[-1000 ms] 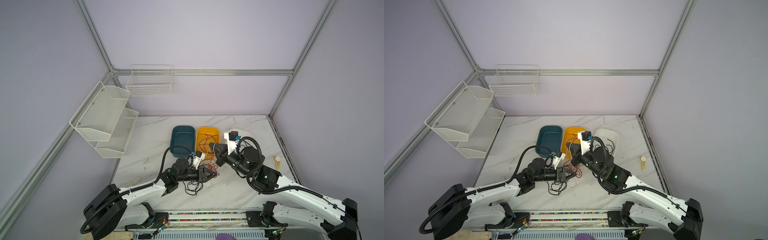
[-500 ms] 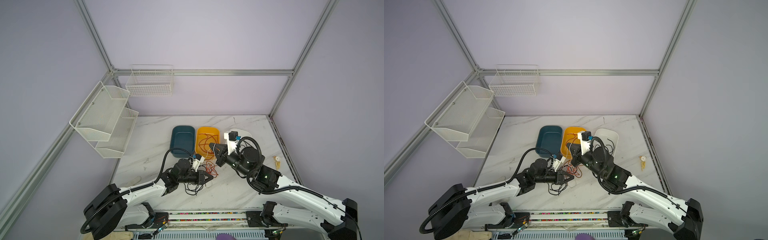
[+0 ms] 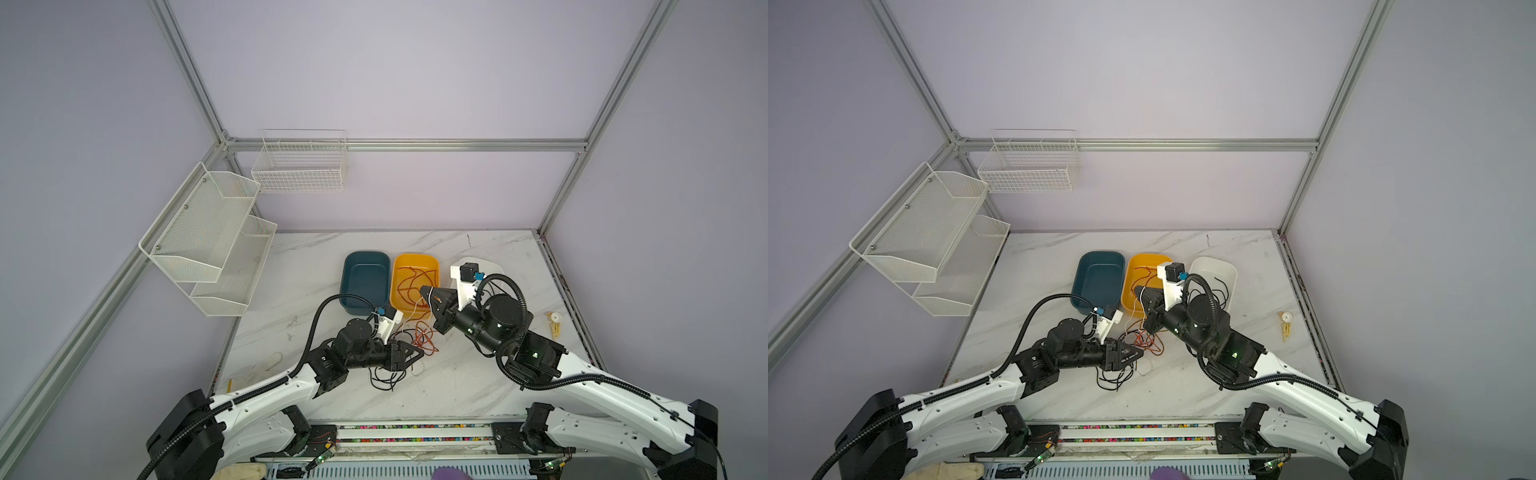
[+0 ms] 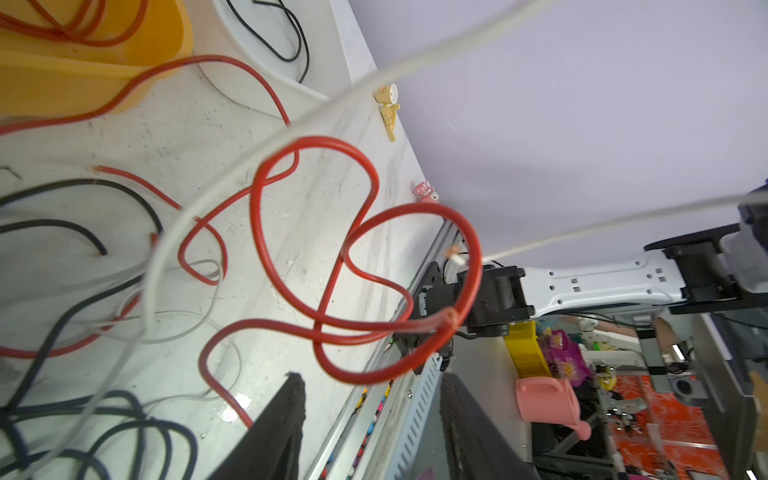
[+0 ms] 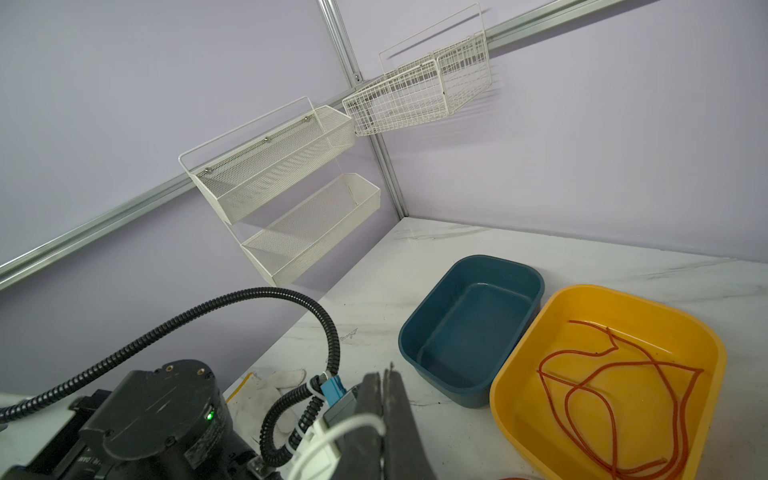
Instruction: Untangle the cables
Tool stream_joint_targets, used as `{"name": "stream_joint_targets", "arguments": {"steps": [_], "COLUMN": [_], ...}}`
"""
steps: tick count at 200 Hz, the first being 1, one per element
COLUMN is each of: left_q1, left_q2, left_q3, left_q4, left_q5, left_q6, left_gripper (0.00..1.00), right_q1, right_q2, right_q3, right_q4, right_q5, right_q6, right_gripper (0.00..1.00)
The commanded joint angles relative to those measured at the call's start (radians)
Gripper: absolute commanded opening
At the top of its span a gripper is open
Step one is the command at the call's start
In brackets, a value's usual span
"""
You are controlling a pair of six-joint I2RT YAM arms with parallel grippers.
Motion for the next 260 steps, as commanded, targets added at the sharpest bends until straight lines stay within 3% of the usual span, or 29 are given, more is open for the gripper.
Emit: {"name": "stream_joint_targets", "arguments": {"steps": [1, 45, 166, 260], "left_q1": [-0.003, -0.006, -0.012, -0.013], "left_q2": [-0.076, -0.150, -0.081, -0.049], "left_q3": [0.066, 0.099, 0.133, 0.172], "left_q4": [-0.121, -0.237, -0.072, -0.113], "left_q5": [-0.088, -0.193, -0.067, -0.096], "left_q6": [0.125, 0.273, 0.375, 0.405], "left_gripper": [0.55, 0.56, 0.57, 0.38], "right_q1": [0.005, 0.005, 0.005, 0.005], "right_q2": [-0.019, -0.007, 0.032, 0.037], "right_q3": [0.004, 0.007, 0.011, 0.011], "right_q4": [0.010, 0.017, 0.037, 0.050], "right_q5": [-0.001, -0.041, -0.132, -0.166], "right_q6": [-0.004, -0.001, 0.008, 0.022], "right_gripper": [0.00, 0.00, 0.00, 0.00]}}
